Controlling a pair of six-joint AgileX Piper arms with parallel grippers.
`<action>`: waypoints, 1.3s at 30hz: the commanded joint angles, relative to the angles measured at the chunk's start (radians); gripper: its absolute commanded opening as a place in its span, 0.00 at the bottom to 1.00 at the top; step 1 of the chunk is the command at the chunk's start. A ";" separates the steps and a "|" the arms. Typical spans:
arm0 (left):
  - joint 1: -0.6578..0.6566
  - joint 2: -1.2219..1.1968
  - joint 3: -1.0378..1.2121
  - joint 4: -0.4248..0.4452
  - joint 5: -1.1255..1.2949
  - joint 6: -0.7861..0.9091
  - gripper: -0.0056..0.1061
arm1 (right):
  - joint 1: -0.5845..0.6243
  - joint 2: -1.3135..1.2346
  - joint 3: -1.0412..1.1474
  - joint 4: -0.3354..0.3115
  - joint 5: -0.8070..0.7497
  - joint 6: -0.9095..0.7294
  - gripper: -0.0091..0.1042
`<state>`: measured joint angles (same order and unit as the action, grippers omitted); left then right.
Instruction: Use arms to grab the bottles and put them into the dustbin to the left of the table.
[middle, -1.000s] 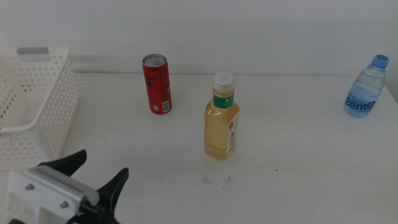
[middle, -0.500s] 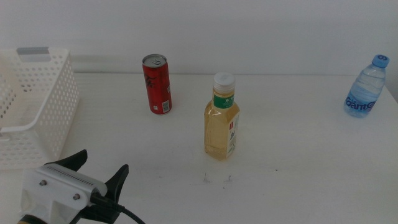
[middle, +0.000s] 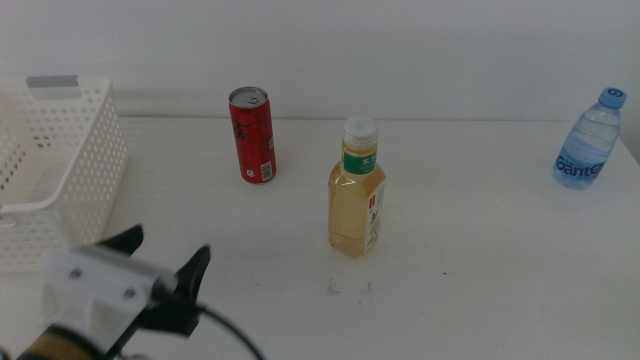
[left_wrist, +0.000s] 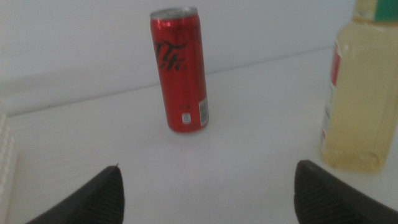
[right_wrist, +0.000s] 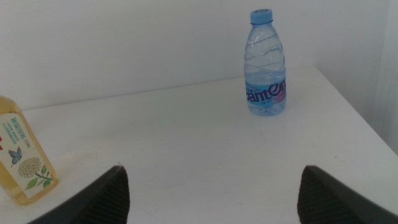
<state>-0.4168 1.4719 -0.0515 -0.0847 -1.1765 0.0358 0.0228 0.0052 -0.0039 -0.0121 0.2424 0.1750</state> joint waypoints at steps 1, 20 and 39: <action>-0.002 0.016 -0.051 -0.011 0.036 -0.009 0.89 | -0.005 -0.005 0.004 -0.010 -0.006 -0.008 0.80; 0.177 0.426 -0.583 0.336 0.164 -0.155 0.89 | -0.005 -0.005 0.004 -0.010 -0.006 -0.008 0.80; 0.177 0.728 -0.971 0.311 0.279 -0.219 0.89 | -0.005 -0.005 0.004 -0.010 -0.006 -0.008 0.80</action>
<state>-0.2408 2.1976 -1.0037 0.2437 -0.8956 -0.1688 0.0228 0.0052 -0.0039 -0.0121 0.2424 0.1750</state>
